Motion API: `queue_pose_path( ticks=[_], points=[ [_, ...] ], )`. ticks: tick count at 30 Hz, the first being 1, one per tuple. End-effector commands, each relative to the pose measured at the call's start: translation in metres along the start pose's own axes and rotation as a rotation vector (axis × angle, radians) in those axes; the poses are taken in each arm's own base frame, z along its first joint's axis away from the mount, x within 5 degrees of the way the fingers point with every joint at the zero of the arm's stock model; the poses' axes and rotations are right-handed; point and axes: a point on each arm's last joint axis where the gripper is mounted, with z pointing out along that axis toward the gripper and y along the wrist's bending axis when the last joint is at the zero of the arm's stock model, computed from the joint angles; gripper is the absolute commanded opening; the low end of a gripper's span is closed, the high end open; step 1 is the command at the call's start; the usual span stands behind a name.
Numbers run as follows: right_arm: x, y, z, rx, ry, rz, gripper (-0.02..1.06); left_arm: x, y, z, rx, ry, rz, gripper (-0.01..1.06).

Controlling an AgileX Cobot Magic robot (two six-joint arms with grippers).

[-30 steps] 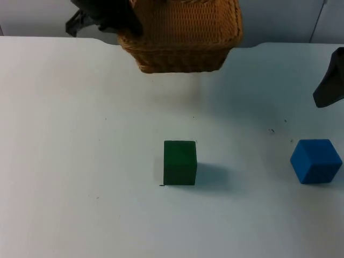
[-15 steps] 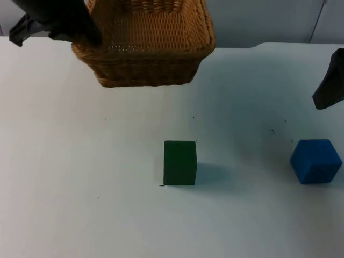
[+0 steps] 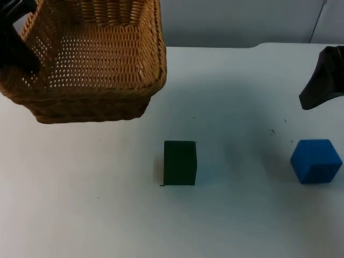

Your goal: Pick up the basket with the left hand and place the blue cube into the basket with the right hand.

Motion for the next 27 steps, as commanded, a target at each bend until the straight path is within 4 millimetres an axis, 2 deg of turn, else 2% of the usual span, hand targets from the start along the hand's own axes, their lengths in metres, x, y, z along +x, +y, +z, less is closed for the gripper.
queue_pose_path(
  ticks=[1,6,12,17,18,21,27],
  points=[
    [-0.002,0.003,0.001,-0.004,-0.005,0.01,1.04,0.002,-0.004,-0.01,0.031,-0.022,0.0,0.0],
    [-0.002,-0.006,0.001,0.103,-0.013,0.081,1.04,0.014,-0.003,-0.012,0.036,0.005,0.012,0.0],
    [-0.001,-0.01,0.01,0.128,0.013,0.096,1.03,0.018,-0.001,-0.011,0.034,0.029,0.02,0.0],
    [0.0,-0.015,0.037,0.132,0.063,0.109,1.03,0.019,-0.001,-0.011,0.036,0.033,0.021,0.0],
    [0.0,-0.015,0.037,0.132,0.063,0.109,1.03,0.019,-0.001,-0.011,0.036,0.033,0.021,0.0],
    [0.001,-0.019,0.057,0.133,0.081,0.133,1.03,0.019,-0.002,-0.011,0.038,0.039,0.023,0.0],
    [0.003,-0.017,0.077,0.133,0.095,0.13,1.03,0.02,-0.002,-0.011,0.038,0.043,0.026,0.0]
  ],
)
